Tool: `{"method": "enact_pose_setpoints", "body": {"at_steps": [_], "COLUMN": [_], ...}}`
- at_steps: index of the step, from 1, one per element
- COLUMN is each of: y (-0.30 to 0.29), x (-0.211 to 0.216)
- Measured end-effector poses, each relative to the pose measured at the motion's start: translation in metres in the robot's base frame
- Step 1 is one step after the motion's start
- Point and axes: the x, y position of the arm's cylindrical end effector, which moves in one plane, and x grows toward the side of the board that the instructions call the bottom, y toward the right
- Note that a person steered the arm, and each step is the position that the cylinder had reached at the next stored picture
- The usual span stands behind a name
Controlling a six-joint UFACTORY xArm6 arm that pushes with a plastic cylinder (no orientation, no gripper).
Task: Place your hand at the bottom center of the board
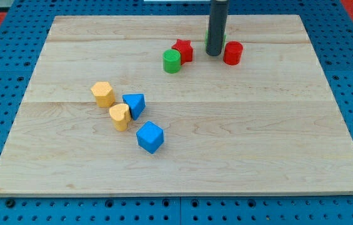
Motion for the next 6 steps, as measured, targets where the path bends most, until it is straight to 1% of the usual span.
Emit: {"method": "enact_pose_setpoints", "body": {"at_steps": [1,2,3,4,5,6], "y": [0.007,0.057,0.134,0.128,0.12,0.094], "x": [-0.03,-0.029,-0.012,0.035,0.1,0.168]}}
